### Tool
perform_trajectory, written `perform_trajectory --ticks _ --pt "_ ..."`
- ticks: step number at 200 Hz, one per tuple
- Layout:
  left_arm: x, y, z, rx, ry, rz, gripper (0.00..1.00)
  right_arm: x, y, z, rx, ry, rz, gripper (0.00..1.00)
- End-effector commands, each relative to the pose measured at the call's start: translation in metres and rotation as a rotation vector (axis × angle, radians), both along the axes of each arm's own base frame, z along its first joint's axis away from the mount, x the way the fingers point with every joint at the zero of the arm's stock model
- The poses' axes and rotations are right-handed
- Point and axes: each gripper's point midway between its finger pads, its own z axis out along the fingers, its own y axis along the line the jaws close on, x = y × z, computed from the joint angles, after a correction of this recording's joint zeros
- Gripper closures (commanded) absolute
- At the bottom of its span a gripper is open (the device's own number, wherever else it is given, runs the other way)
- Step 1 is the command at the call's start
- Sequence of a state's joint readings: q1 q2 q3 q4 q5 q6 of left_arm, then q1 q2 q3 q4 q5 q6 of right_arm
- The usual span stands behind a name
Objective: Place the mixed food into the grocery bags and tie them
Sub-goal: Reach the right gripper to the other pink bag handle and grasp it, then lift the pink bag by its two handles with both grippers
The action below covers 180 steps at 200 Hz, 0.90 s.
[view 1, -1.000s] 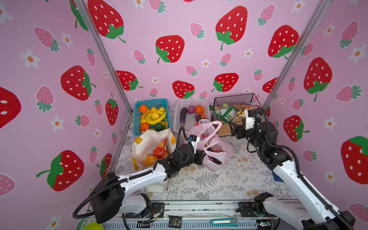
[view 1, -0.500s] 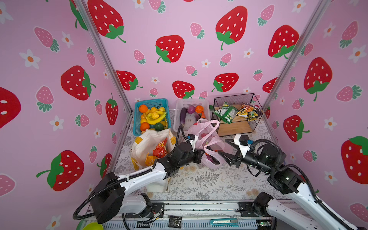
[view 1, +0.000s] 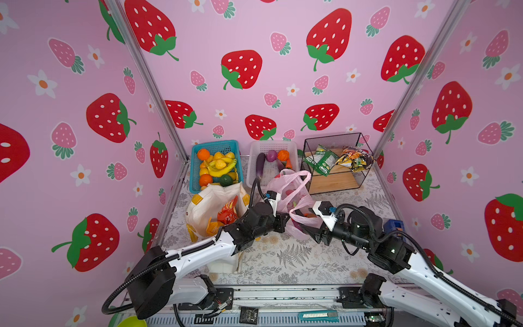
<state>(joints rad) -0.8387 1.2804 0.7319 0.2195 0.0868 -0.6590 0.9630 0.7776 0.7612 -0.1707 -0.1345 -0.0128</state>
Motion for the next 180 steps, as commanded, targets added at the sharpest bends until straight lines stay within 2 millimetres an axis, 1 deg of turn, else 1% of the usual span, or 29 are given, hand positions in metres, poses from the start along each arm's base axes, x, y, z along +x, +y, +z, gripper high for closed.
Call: perform_trajectory --ticks 1,10,18,20,34,46,52,55,63,81,90,100,109,137,155,169,175,180 --pt "0.004 0.0 0.026 -0.045 -0.045 0.009 1.0 0.011 0.005 -0.017 -0.042 -0.016 -0.038 0.32" --pt "0.004 0.001 0.024 -0.038 -0.046 0.009 1.0 0.013 0.008 -0.021 -0.052 -0.016 -0.039 0.39" --pt "0.005 0.002 0.023 -0.034 -0.044 0.013 1.0 0.013 0.011 -0.022 -0.047 -0.018 -0.034 0.47" --pt "0.005 0.003 0.023 -0.034 -0.043 0.015 1.0 0.014 0.011 -0.021 -0.044 -0.019 -0.035 0.51" --pt "0.006 0.005 0.021 -0.036 -0.036 0.02 1.0 0.016 0.01 -0.012 -0.001 -0.037 -0.054 0.69" --pt "0.006 0.008 0.02 -0.033 -0.04 0.023 1.0 0.02 0.005 -0.002 0.055 -0.054 -0.095 0.78" --pt "0.006 0.009 0.02 -0.03 -0.049 0.021 0.96 0.023 0.001 0.006 0.097 -0.066 -0.125 0.84" --pt "0.006 0.009 0.02 -0.027 -0.054 0.018 0.89 0.024 -0.001 0.011 0.121 -0.074 -0.135 0.86" --pt "0.006 0.011 0.023 -0.018 -0.077 0.005 0.81 0.025 -0.005 0.022 0.178 -0.086 -0.144 0.9" --pt "0.004 0.017 0.033 0.007 -0.141 -0.019 0.64 0.032 -0.011 0.044 0.255 -0.088 -0.167 0.94" --pt "0.002 0.022 0.04 0.022 -0.177 -0.024 0.57 0.038 -0.015 0.05 0.285 -0.079 -0.186 0.96" --pt "0.001 0.026 0.049 0.036 -0.219 -0.027 0.46 0.044 -0.021 0.055 0.319 -0.061 -0.206 0.97" --pt "0.0 0.032 0.055 0.056 -0.255 -0.02 0.4 0.05 -0.027 0.058 0.353 -0.042 -0.224 0.99" --pt "0.001 0.056 0.079 0.12 -0.373 0.042 0.27 0.065 -0.041 0.062 0.422 0.023 -0.236 1.0" --pt "0.002 0.069 0.097 0.173 -0.474 0.07 0.21 0.072 -0.047 0.058 0.422 0.032 -0.245 1.0" --pt "0.005 0.074 0.11 0.241 -0.558 0.063 0.16 0.076 -0.051 0.055 0.416 0.031 -0.258 1.0" --pt "0.006 0.075 0.112 0.28 -0.581 0.047 0.15 0.077 -0.053 0.054 0.415 0.032 -0.263 1.0" --pt "0.008 0.075 0.118 0.307 -0.603 0.035 0.14 0.078 -0.053 0.052 0.412 0.036 -0.264 1.0"
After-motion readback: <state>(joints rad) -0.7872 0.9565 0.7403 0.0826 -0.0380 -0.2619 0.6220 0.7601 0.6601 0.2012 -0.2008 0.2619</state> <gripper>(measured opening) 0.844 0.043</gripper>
